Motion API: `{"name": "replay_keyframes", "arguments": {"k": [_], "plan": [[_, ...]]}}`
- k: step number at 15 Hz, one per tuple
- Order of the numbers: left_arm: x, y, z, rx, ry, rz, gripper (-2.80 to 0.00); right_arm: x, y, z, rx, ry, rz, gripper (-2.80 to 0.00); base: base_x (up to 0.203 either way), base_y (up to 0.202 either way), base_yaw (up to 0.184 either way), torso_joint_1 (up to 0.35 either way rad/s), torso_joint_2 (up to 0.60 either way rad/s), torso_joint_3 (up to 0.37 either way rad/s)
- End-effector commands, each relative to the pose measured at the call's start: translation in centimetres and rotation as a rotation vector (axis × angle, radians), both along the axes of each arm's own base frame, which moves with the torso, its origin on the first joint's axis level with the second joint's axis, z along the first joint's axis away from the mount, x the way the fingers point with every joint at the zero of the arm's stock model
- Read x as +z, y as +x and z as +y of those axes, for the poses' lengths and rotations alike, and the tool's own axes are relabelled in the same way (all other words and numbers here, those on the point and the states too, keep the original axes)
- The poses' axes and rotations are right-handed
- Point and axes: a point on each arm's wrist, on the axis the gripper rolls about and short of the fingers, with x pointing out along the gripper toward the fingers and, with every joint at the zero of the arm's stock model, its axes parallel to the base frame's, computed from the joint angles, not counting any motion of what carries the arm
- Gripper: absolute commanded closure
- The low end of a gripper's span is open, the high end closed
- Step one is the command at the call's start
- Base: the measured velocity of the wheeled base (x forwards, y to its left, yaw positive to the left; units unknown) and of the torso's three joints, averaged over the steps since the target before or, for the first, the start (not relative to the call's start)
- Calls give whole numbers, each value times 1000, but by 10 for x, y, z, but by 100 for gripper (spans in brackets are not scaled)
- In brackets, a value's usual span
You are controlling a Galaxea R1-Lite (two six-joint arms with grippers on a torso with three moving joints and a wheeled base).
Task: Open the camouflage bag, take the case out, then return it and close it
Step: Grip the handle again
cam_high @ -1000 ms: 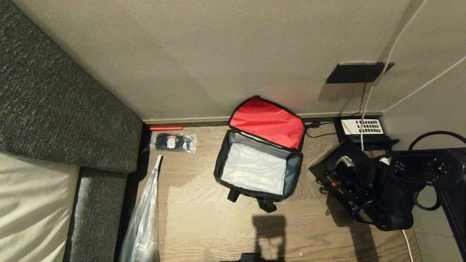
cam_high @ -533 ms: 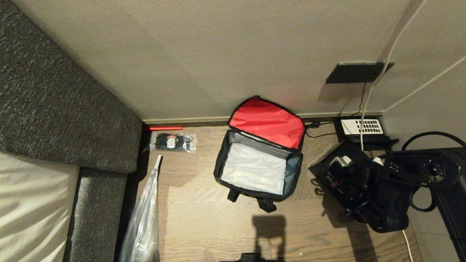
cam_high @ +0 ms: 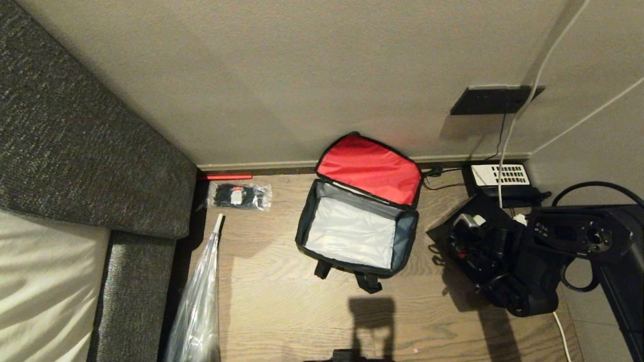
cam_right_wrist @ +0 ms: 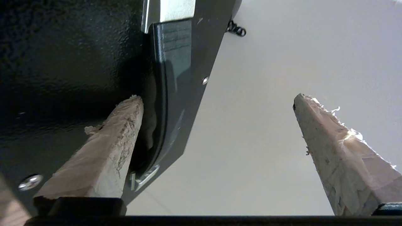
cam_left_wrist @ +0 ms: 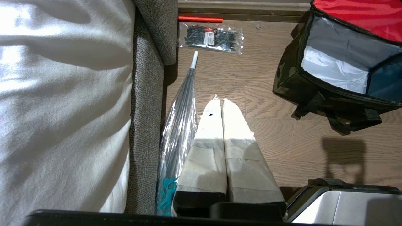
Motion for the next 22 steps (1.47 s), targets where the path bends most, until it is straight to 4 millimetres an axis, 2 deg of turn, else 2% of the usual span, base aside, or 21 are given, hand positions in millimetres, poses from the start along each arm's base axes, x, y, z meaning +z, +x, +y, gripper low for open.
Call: {"name": "replay_keyframes", "arguments": {"k": [1,5,8,12,15,22], "plan": [[-1,0,0,1,0,1,0,13,-2,-5,-13,-25,-8,-280,0,0,0,0,0,0],[-1,0,0,1,0,1,0,20,-9,-5,-11,-29,2,-280,0,0,0,0,0,0],[-1,0,0,1,0,1,0,27,-22,-5,-4,-45,40,-280,0,0,0,0,0,0],[-1,0,0,1,0,1,0,36,-25,-2,7,-41,28,-280,0,0,0,0,0,0],[-1,0,0,1,0,1,0,26,-31,-2,11,-35,69,-280,0,0,0,0,0,0],[-1,0,0,1,0,1,0,17,-22,-1,-24,-20,41,-280,0,0,0,0,0,0]]}}
